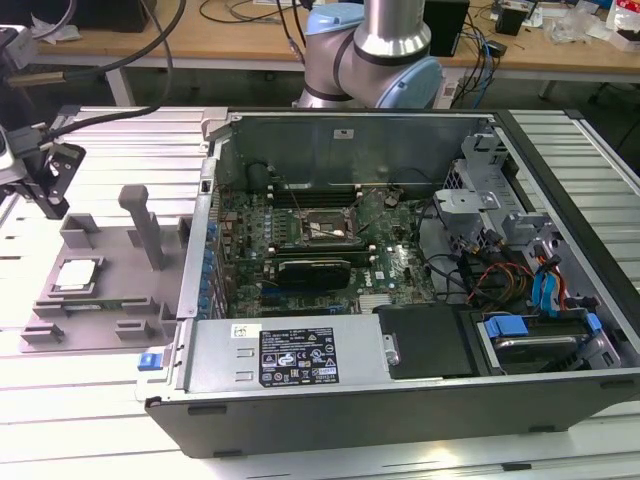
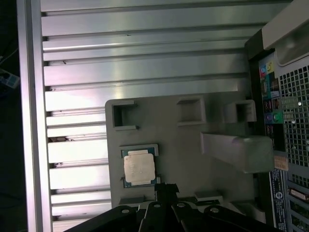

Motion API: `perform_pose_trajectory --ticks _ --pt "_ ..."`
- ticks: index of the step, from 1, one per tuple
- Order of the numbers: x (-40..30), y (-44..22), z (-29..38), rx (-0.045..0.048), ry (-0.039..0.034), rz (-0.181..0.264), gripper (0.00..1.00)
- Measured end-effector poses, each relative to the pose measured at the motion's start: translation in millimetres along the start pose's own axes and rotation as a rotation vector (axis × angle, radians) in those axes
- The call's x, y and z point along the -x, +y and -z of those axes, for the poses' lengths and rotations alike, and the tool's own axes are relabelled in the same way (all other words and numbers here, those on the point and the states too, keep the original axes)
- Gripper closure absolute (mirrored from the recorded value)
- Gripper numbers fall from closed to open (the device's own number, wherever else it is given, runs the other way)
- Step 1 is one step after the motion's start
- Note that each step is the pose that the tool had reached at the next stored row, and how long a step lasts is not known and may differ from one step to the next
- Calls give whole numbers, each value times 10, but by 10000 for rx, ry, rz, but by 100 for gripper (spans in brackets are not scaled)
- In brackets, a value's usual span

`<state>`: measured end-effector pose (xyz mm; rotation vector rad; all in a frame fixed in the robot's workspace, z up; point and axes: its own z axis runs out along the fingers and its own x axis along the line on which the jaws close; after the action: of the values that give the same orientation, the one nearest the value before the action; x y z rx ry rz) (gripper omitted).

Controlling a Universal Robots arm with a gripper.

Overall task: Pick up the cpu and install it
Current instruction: 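Pick up the cpu and move it towards the insertion slot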

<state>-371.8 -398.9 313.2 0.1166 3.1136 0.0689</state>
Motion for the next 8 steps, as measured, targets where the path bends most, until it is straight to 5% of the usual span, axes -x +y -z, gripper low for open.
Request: perform_pose_trajectory --ticks 8 --pt "-51 -5 -21 0 1 0 89"
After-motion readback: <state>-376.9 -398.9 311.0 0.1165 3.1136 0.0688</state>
